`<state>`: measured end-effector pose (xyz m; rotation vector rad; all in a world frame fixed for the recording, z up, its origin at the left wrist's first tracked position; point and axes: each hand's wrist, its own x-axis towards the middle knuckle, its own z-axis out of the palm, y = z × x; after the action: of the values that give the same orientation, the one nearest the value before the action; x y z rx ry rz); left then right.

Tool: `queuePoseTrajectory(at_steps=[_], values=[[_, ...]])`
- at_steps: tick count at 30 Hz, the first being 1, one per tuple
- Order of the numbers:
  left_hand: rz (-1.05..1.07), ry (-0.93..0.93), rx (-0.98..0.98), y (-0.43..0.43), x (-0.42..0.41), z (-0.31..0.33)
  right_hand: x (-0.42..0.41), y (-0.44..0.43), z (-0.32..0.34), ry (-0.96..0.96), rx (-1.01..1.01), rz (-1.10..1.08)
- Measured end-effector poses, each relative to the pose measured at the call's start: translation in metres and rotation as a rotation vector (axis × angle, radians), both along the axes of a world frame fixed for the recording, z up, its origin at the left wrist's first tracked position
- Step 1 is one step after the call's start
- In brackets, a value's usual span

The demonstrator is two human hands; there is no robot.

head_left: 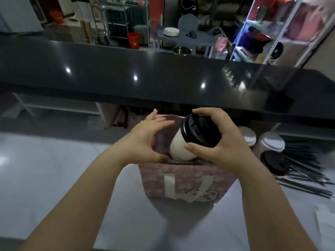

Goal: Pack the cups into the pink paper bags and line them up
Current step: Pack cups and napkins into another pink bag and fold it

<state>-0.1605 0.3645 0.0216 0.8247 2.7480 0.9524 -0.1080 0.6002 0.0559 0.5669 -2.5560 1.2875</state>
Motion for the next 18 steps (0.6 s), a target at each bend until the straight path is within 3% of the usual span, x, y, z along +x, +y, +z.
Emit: queuePoseTrajectory(at_steps=[4, 10, 13, 18], values=[[-0.124, -0.031, -0.163, 0.0, 0.003, -0.007, 0.014, -0.001, -0.007, -0.115, 0.081, -0.015], [-0.215, 0.063, -0.307, 0.003, 0.01, -0.014, 0.009, -0.016, -0.034, -0.376, 0.559, -0.15], [-0.227, 0.055, -0.3, -0.007, 0.014, -0.011, -0.007, -0.018, -0.041, -0.408, 0.734, -0.246], [-0.254, 0.025, -0.246, -0.01, 0.022, -0.006, -0.04, -0.052, -0.059, -0.482, 0.641, -0.142]])
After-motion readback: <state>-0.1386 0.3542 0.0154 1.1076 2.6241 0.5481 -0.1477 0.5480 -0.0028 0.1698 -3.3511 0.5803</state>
